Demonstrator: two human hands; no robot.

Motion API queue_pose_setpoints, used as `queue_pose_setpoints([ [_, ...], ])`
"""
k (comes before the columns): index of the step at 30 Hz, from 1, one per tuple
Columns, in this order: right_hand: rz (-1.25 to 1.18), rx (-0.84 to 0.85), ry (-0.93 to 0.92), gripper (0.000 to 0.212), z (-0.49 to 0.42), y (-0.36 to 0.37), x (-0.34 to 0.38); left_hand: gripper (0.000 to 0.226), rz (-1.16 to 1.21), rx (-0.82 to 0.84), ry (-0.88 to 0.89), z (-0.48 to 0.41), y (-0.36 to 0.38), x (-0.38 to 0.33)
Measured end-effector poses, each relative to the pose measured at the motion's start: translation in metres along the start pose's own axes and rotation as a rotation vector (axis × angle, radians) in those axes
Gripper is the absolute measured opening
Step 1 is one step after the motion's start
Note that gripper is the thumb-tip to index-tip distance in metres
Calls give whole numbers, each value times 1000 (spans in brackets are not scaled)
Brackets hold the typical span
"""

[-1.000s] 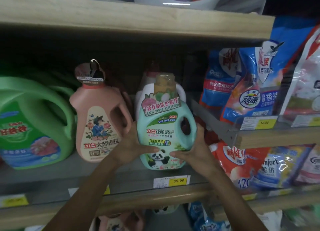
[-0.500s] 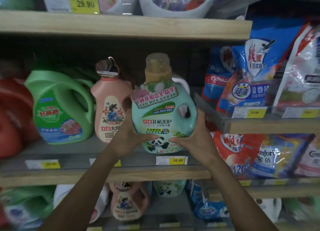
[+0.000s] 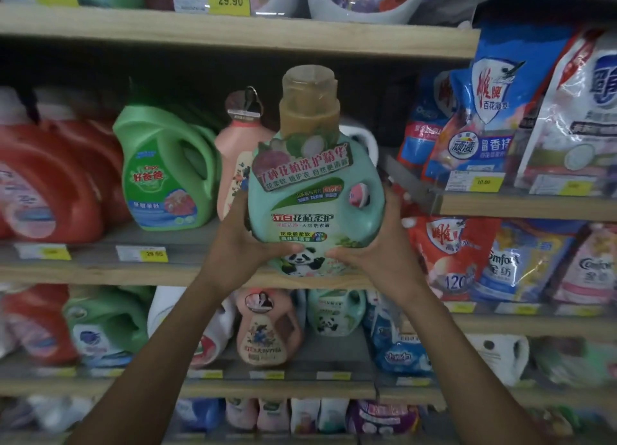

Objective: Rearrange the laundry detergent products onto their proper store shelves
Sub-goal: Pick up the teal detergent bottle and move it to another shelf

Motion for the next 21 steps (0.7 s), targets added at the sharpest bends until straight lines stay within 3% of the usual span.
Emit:
queue_pose_setpoints([
  [11, -25, 42, 79, 105, 103, 25, -6, 94, 37, -3, -114, 103, 20, 18],
  [16, -56, 49, 144, 113, 132, 37, -45, 94, -1, 3, -162, 130, 41, 51],
  [21, -57, 24, 235, 99, 147, 47, -108, 97, -16, -17, -170, 139, 64, 106],
])
Point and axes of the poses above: each hand's wrist, its own z-axis away from the middle knuckle, its own y-axis out of the palm, x = y × z, the point moved 7 cm from there along -z, towards the middle knuckle, and after that the axes turned 9 degrees about x, right-handed, at the moved point
